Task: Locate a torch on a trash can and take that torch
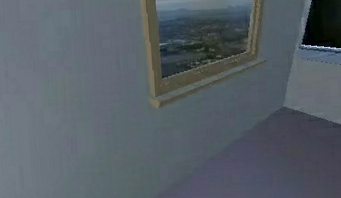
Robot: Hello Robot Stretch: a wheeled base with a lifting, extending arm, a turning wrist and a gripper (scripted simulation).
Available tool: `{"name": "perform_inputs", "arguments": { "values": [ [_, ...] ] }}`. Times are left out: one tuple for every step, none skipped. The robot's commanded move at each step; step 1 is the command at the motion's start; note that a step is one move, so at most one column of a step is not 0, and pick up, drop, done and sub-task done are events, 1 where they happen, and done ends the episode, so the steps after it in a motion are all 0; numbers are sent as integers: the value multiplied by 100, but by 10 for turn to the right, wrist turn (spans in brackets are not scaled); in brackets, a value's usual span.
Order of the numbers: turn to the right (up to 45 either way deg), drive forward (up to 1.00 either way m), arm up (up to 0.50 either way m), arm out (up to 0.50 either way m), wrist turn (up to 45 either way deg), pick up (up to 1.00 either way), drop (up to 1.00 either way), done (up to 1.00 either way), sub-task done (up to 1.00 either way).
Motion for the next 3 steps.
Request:
{"name": "perform_inputs", "arguments": {
  "values": [
    [210,0,0,0,0,0,0,0,0],
    [0,85,0,0,0,0,0,0,0],
    [390,0,0,0,0,0,0,0,0]
  ]
}}
